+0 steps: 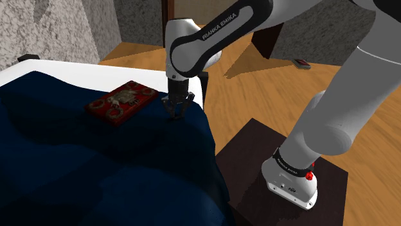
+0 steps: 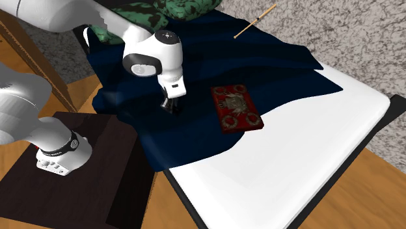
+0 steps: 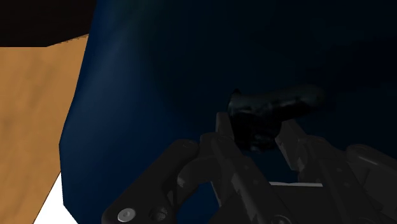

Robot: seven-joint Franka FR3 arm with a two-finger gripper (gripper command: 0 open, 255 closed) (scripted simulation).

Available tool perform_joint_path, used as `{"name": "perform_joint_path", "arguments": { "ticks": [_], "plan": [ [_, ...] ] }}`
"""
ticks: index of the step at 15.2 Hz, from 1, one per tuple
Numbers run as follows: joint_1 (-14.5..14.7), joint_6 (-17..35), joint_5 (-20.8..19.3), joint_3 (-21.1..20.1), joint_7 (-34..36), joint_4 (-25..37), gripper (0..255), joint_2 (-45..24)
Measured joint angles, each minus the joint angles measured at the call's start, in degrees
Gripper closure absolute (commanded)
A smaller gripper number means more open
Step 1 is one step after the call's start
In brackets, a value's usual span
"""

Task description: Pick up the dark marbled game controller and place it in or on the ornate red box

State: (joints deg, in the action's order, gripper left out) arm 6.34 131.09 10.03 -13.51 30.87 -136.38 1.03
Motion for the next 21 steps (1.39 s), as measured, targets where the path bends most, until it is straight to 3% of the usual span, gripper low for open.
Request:
{"name": "perform_joint_path", "arguments": {
  "ticks": [12,17,21],
  "plan": [
    [-0.18,-9.28,0.32,0.37,0.4,3.65,255,5.71],
    [-0.6,-11.61,-1.98,0.48,1.58,13.69,255,-2.09],
    [-0.29,-14.26,-4.48,0.6,3.15,25.51,255,-11.35]
  ]
}}
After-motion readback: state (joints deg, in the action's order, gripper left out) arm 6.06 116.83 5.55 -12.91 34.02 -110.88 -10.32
